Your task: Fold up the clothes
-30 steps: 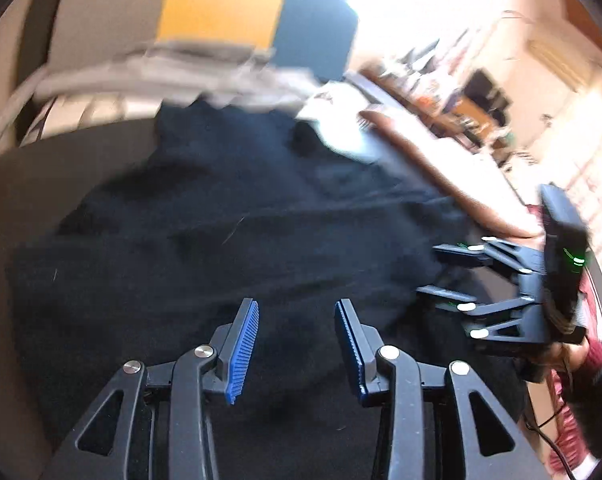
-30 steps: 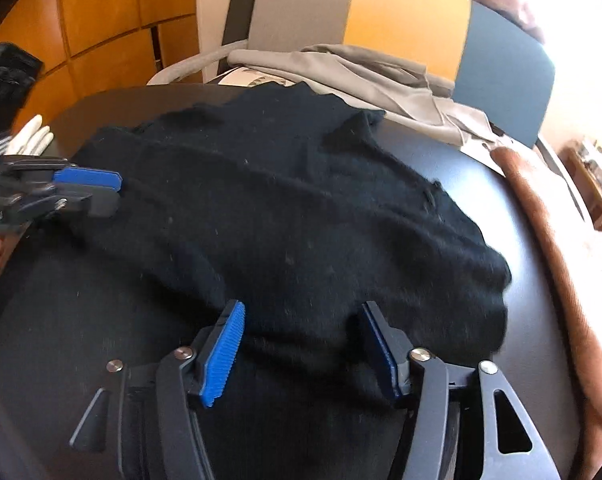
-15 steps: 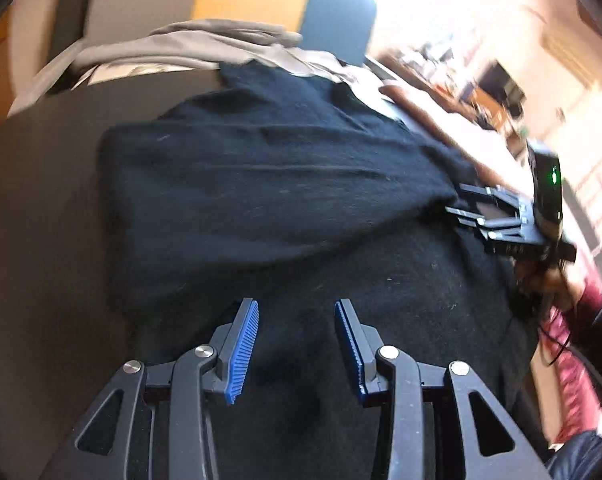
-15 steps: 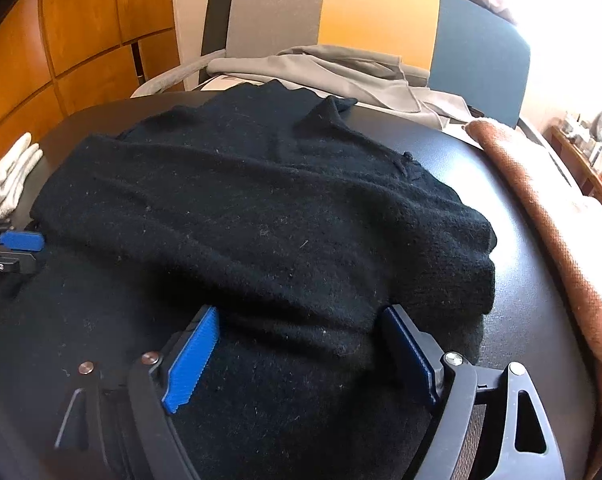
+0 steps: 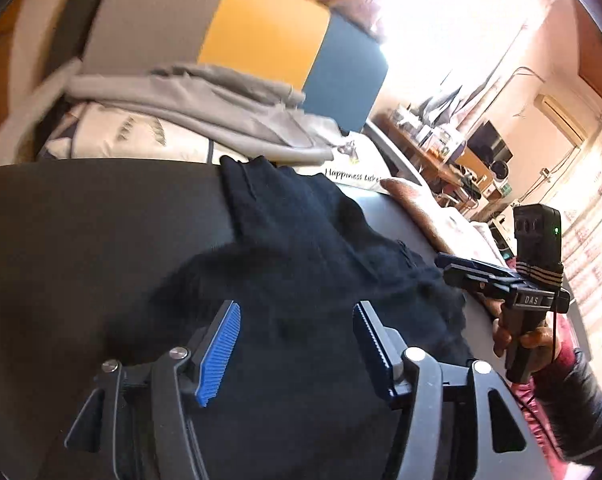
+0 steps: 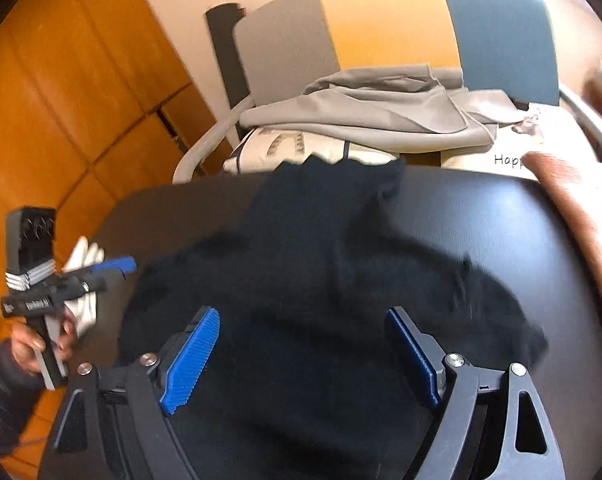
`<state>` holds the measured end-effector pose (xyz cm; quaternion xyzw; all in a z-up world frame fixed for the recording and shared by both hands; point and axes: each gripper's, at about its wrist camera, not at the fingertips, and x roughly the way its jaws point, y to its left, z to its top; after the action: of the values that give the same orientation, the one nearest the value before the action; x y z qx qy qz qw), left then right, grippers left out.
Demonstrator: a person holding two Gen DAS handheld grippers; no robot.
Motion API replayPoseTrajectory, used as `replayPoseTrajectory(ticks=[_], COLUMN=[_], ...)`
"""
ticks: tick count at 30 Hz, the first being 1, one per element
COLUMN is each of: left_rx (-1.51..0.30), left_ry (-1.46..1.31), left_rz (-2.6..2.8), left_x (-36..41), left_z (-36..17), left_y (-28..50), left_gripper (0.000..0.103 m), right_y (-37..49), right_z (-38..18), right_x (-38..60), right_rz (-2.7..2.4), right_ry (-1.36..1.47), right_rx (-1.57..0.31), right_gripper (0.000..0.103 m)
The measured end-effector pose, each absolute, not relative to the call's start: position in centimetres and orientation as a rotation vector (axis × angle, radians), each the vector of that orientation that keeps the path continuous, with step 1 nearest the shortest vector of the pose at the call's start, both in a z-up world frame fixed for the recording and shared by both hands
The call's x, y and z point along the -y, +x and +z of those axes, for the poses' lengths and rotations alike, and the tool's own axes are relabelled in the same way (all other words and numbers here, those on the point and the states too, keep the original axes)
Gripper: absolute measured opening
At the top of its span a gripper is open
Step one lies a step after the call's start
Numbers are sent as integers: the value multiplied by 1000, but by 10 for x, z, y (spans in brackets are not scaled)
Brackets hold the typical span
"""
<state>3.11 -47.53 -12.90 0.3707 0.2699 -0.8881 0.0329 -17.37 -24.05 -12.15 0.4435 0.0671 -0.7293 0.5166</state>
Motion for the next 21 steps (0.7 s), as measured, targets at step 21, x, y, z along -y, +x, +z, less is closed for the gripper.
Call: replayPoseTrajectory(ticks=[21], left_rx=[-1079], left_ry=[1342], left_rz=[-2536], left_x=[563], left_z=[-192], left_y=[-160], left_gripper=[58], right_y=[-342], right_z=[-189], right_x=[362], right_rz=[-1570], right_ry=[1348], right_rx=[107], right_gripper=[63])
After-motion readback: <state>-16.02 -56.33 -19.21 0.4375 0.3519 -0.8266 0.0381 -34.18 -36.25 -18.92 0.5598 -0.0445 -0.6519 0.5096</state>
